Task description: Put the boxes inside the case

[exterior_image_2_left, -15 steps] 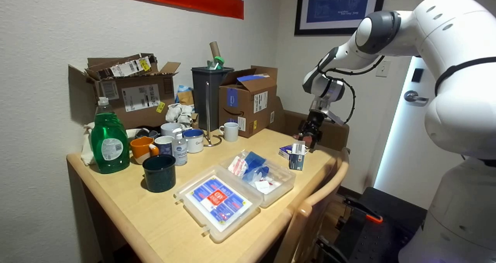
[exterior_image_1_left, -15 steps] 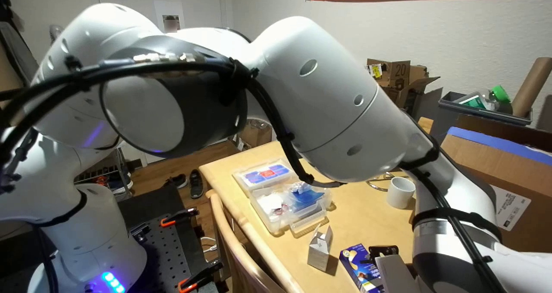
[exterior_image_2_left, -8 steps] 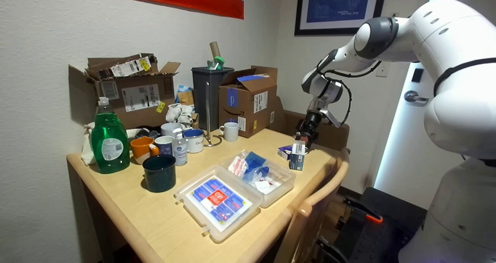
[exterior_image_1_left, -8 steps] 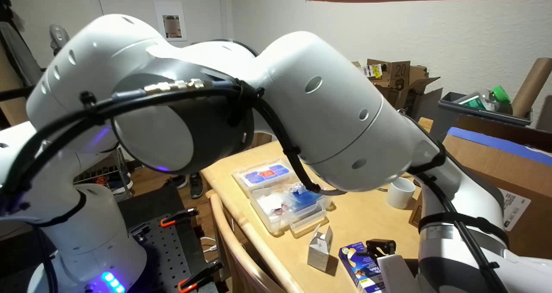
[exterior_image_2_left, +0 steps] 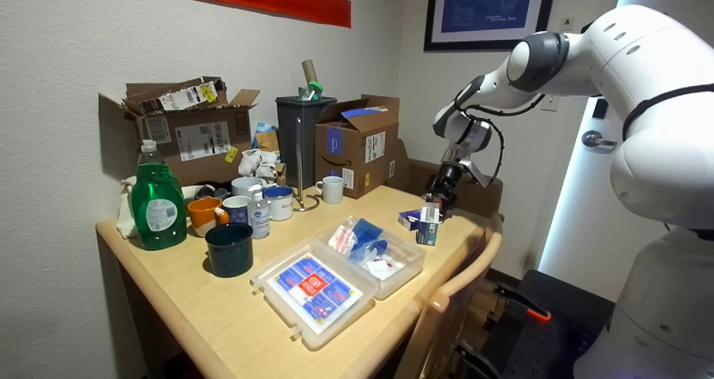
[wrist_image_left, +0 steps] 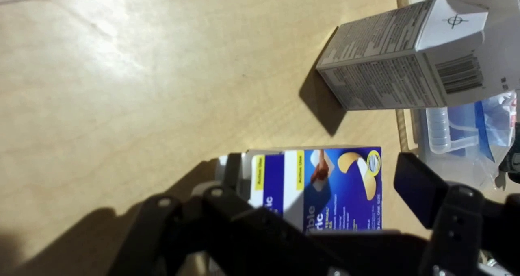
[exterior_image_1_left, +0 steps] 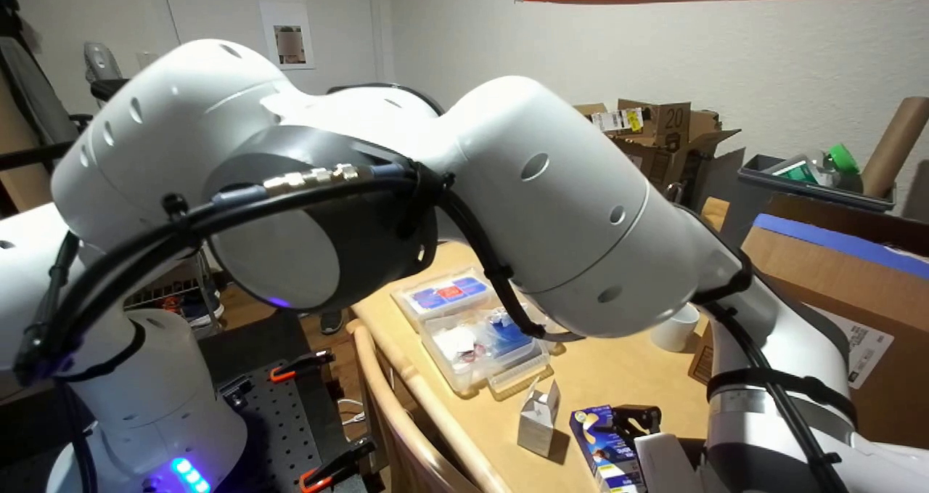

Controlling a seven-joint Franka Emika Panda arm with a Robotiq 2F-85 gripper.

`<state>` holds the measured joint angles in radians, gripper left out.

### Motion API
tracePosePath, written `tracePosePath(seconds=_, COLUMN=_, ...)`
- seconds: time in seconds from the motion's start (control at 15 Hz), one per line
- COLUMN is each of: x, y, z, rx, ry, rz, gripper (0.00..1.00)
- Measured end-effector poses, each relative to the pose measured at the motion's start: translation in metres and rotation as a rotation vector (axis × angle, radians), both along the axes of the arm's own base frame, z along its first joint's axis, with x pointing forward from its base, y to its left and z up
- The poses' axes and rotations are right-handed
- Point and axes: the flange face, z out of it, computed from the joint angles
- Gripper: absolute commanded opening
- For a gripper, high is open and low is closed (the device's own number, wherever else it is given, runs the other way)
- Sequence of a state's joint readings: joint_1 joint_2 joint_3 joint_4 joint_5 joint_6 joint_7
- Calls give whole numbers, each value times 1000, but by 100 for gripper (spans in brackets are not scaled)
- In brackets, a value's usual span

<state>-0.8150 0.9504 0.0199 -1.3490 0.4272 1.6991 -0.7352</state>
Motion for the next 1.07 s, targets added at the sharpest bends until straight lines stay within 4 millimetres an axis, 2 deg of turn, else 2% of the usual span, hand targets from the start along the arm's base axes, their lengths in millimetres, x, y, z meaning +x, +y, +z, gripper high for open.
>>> tracePosePath(seconds=0.27, x=2, y=-2, z=1, rx=0, ry=-7, rz=-5, gripper=32)
tracePosePath(seconds=0.53, x=4, y=-5, z=6, rx=-8, ry=-18, rz=-9, gripper=5)
tracePosePath(seconds=0.73, x=8, y=-7, z=13, rx=-21, ry=-36, rz=-18, gripper=0)
tracePosePath(seconds=0.87, x=12, y=-9, z=22, rx=-35, ry=-57, rz=-28, gripper=4)
tracePosePath(seconds=1.07, x=23, y=-9, z=42, rx=-64, ry=-98, rz=-38, gripper=4)
